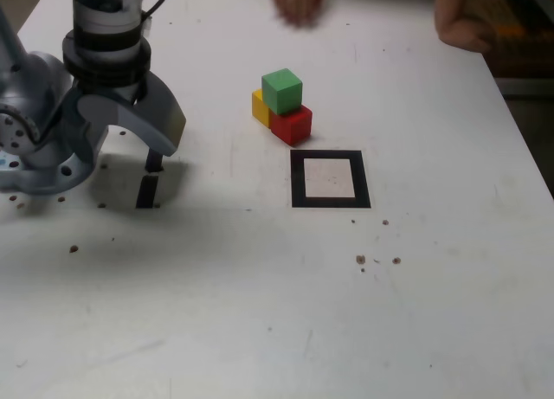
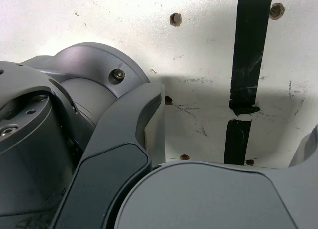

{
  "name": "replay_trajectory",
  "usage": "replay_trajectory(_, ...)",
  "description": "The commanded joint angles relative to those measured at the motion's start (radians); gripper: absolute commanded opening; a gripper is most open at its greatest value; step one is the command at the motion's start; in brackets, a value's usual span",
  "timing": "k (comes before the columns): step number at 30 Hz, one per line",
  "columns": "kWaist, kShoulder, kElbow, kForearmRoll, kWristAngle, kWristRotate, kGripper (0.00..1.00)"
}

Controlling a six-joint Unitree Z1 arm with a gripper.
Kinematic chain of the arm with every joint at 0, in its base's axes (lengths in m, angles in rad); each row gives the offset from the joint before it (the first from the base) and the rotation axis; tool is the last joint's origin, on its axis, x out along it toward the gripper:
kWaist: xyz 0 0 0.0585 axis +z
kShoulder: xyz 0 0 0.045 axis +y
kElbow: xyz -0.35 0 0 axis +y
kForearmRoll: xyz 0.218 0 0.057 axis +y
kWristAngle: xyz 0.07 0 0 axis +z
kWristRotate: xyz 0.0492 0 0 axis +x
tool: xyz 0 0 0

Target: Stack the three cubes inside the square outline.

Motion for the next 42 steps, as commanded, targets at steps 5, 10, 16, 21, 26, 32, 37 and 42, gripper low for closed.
replay_trajectory(5,0.001,-0.005,0.001,0.003,0.000,-0.002,0.99)
replay_trajectory(10,0.001,-0.004,-0.034,0.022,0.004,-0.006,0.99)
replay_trajectory(16,0.002,0.058,-0.252,0.133,0.040,-0.017,0.98)
replay_trajectory(21,0.033,0.137,-0.479,0.248,0.065,-0.049,0.97)
replay_trajectory(26,0.090,0.190,-0.657,0.286,0.047,-0.098,0.96)
replay_trajectory(32,0.158,0.276,-0.852,0.343,0.025,-0.170,0.97)
replay_trajectory(37,0.218,0.332,-0.891,0.374,-0.004,-0.227,0.97)
replay_trajectory(42,0.261,0.416,-0.870,0.368,-0.036,-0.269,0.96)
